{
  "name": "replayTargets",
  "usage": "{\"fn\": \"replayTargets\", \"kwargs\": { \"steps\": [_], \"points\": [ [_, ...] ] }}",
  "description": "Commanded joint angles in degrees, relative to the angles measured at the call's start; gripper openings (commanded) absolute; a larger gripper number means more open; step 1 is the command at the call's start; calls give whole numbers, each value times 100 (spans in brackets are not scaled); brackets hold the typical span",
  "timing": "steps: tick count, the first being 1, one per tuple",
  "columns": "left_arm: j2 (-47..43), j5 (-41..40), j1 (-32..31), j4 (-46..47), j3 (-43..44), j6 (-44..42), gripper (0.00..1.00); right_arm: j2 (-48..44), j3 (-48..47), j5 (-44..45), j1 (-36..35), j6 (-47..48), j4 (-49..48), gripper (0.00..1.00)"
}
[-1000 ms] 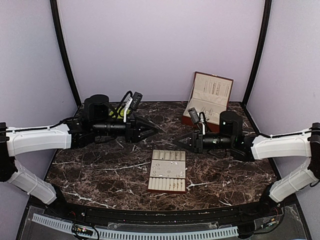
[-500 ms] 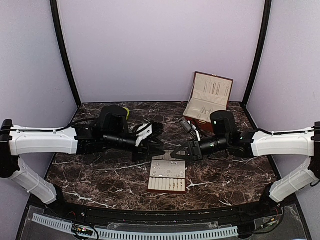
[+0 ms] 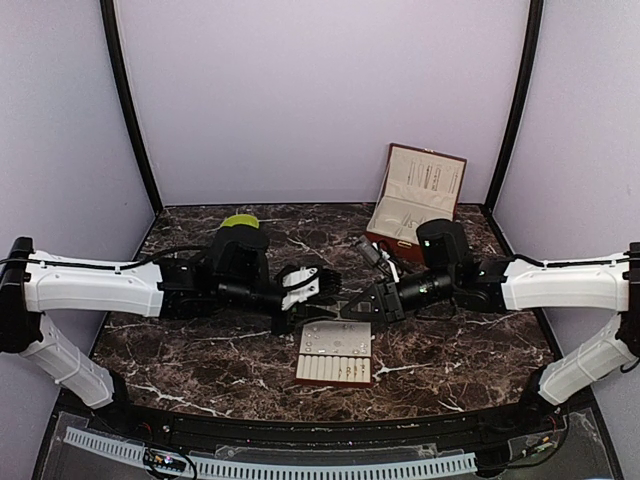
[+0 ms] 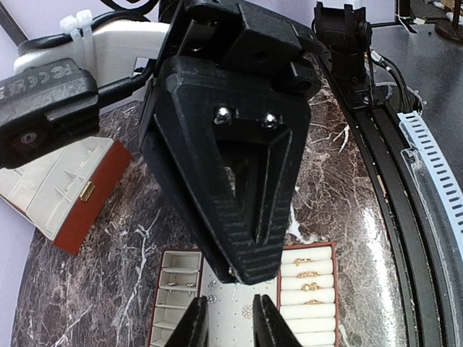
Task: Organize the mixed jewelry
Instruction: Pass from the right arm to the left
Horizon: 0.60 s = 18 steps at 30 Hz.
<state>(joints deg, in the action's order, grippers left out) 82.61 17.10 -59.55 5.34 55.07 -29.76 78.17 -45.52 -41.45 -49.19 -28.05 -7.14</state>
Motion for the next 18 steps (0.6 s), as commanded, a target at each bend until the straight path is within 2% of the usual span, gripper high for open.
{"fn": "replayTargets", "kwargs": {
  "steps": [1, 18],
  "points": [
    [81, -120, -92, -56, 156, -127, 22, 40, -150, -104, -69, 75, -60, 14],
    [186, -230, -258, 2, 221, -143, 6, 141, -159, -49, -82, 109, 49, 14]
  ]
}}
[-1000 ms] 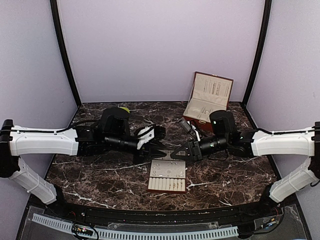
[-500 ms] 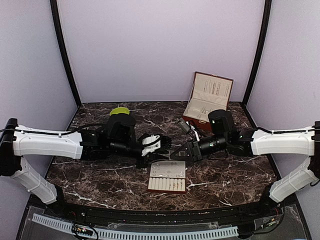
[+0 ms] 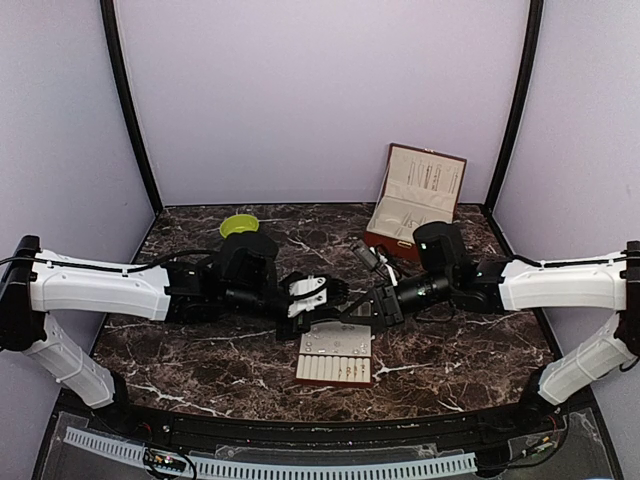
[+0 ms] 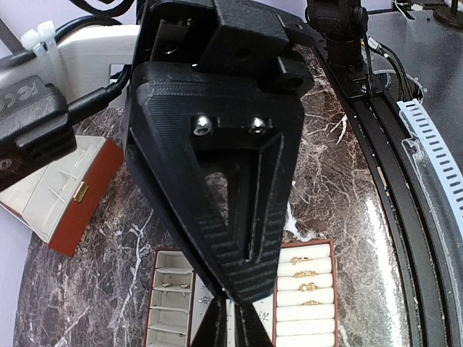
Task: Organize the mixed jewelry
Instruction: Pass from the right arm to the left, then pass from the left arm to the right
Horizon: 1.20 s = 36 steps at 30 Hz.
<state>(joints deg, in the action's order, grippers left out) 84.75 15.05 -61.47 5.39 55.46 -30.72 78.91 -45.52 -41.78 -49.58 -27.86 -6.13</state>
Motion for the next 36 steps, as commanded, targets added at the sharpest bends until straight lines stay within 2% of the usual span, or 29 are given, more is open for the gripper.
{"fn": "replayTargets", "kwargs": {
  "steps": [1, 3, 8, 9, 14, 16, 19, 22, 27, 36],
  "points": [
    [-29, -23, -71, -7, 177, -48, 4, 71, -159, -8, -43, 88, -51, 13],
    [-39, -21, -87, -25, 175, -48, 0, 72, -166, 1, -51, 92, -50, 13],
    [-97, -19, -110, 91, 66, 57, 0, -77, -191, 284, -48, 91, 15, 16],
    [-102, -52, -110, 128, 27, 97, 0, -143, -170, 390, -51, 67, 3, 20],
    [-194, -395, -103, 496, -147, 600, 0, -574, 89, 955, -30, -228, -399, 51],
    [-253, -511, -79, 684, -254, 807, 0, -718, 263, 1143, -11, -447, -739, 60],
    [-338, -545, 24, 1048, -448, 1213, 0, -885, 617, 1383, 18, -888, -1473, 66],
    [-438, -409, 205, 1357, -631, 1583, 0, -952, 826, 1652, 14, -1205, -1967, 69],
    [-528, -245, 349, 1975, -930, 2190, 0, -879, 895, 2048, -29, -1529, -2269, 69],
    [-673, -475, 355, 2598, -1349, 2527, 0, -331, 642, 1601, -202, -1793, -2707, 63]
  ]
}}
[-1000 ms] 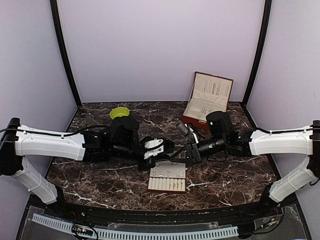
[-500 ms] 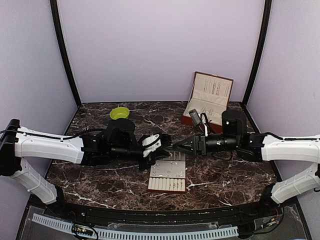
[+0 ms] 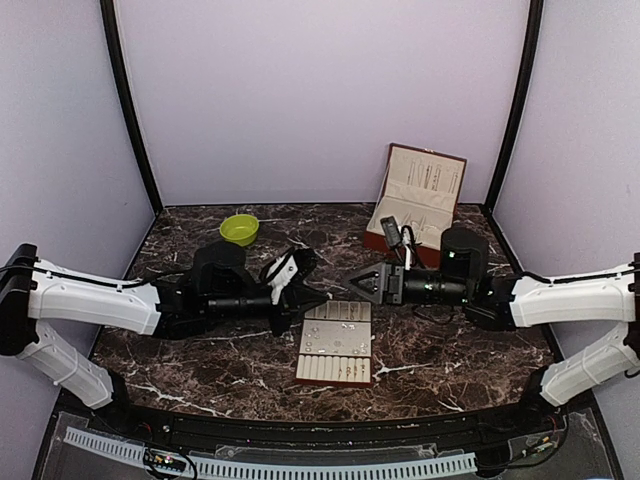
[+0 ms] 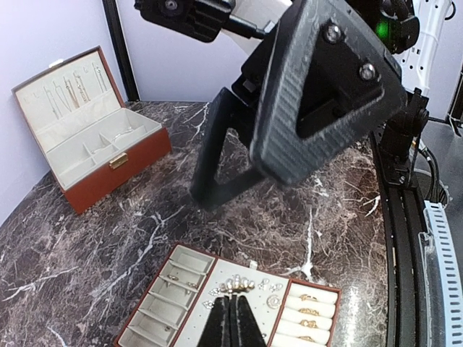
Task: Organize the mixed jewelry
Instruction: Pass from the left arm to the right
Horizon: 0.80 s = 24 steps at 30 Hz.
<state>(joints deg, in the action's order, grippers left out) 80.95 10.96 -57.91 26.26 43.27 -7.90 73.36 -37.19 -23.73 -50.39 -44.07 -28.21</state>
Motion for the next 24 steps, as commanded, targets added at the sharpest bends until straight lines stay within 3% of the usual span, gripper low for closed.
{"fn": "replayTargets", "kwargs": {
  "steps": [1, 10, 24],
  "points": [
    [-304, -68, -1, 533, -164, 254, 0, 303, -239, -258, -139, -165, -517, 61],
    [-403, 27, -4, 674, -248, 306, 0, 714, -420, -445, -301, -331, -894, 40],
    [-439, 126, -8, 740, -292, 280, 0, 915, -570, -521, -324, -419, -1125, 24]
  ]
}}
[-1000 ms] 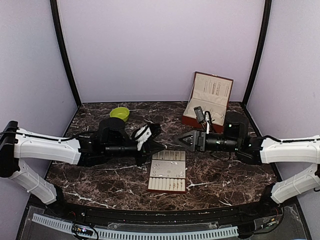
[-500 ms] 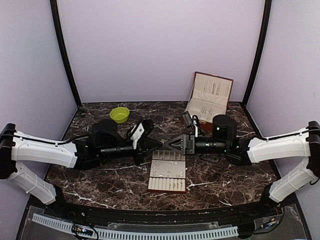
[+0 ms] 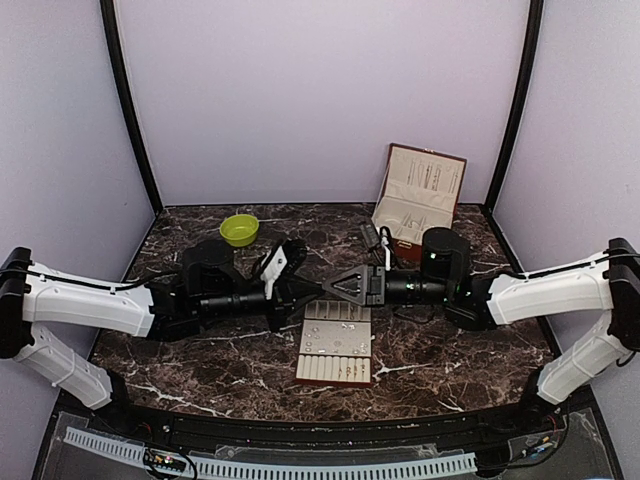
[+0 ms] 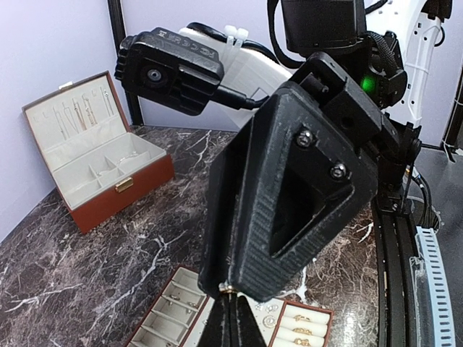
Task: Organize the mixed jewelry
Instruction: Pass from the left arm to the right, then insert the earring into the earring holder.
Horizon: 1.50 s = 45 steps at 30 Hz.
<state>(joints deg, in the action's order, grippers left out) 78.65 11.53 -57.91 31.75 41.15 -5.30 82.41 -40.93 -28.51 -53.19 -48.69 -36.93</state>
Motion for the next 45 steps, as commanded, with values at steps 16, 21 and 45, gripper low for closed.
{"fn": "replayTargets", "kwargs": {
  "steps": [16, 21, 45],
  "points": [
    [-152, 51, -10, 156, -81, -22, 0, -168, -166, 170, -43, 222, 9, 13],
    [-127, 46, -10, -23, 3, -80, 20, -380, -206, 387, -42, 545, 616, 11],
    [-1606, 353, 1821, -1539, 281, 1040, 64, 371, -943, 1624, -117, 2292, 4187, 11]
  ]
}}
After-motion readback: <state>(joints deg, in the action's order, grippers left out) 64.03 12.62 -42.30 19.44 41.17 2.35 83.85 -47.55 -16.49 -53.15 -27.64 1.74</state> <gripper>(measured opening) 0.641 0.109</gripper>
